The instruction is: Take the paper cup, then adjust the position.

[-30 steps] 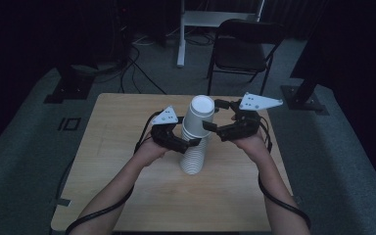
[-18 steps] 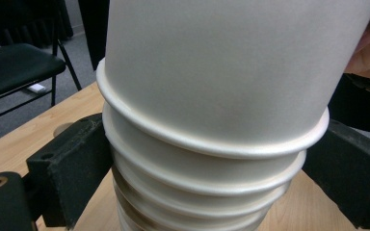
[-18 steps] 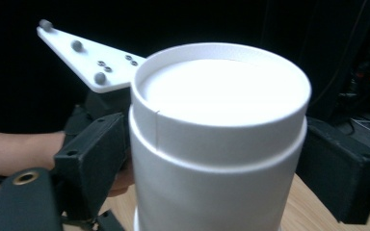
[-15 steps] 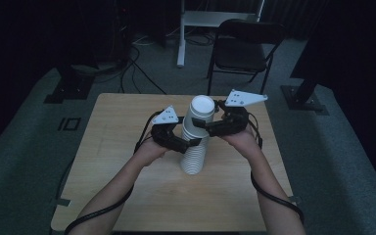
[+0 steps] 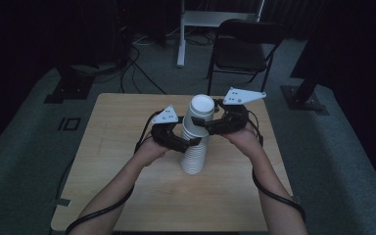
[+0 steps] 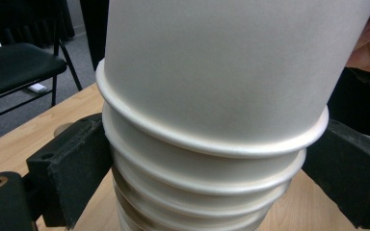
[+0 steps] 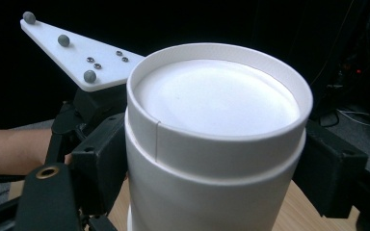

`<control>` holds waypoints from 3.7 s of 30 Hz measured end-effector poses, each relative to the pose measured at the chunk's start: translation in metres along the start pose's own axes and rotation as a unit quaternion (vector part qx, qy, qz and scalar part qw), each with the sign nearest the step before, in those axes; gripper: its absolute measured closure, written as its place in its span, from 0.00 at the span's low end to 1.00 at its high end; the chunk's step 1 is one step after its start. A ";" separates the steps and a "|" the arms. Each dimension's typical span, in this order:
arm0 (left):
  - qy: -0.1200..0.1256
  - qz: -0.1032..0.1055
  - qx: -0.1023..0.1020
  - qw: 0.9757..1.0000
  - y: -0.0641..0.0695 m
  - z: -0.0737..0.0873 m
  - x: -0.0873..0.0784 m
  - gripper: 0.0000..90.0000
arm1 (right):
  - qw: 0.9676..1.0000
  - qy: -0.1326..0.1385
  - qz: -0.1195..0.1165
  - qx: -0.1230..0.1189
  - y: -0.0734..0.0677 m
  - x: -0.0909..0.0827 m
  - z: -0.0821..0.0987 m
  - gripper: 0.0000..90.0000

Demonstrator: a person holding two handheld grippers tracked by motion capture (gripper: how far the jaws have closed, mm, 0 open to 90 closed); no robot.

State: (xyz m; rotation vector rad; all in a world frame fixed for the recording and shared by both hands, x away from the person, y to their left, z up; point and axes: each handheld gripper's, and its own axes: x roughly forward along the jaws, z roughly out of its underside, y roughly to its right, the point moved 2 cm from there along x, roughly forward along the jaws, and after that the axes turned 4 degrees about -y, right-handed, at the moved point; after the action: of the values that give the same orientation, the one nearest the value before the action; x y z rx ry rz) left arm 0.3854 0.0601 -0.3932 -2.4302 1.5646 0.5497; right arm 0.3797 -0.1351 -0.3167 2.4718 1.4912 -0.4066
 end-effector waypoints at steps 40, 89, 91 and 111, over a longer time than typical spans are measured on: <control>-0.009 0.001 0.003 1.000 0.002 -0.002 0.001 0.06 | 0.997 0.066 0.046 -0.004 0.001 -0.077 -0.058 0.25; 0.015 -0.049 -0.073 0.996 0.040 0.078 -0.027 0.06 | 0.990 0.027 0.094 0.097 -0.006 -0.077 0.110 0.25; 0.015 -0.050 -0.083 0.995 0.041 0.080 -0.024 0.06 | 0.988 0.032 0.106 0.107 -0.007 -0.075 0.116 0.25; 0.002 -0.025 -0.090 0.996 0.068 0.086 0.006 0.06 | 0.936 0.103 0.183 0.282 0.001 -0.061 0.162 0.25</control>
State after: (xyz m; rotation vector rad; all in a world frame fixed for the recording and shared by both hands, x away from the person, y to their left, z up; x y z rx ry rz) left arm 0.3088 0.0570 -0.4717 -2.5935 1.5110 0.7047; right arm 0.3347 -0.2394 -0.4467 3.2521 1.0304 -0.5825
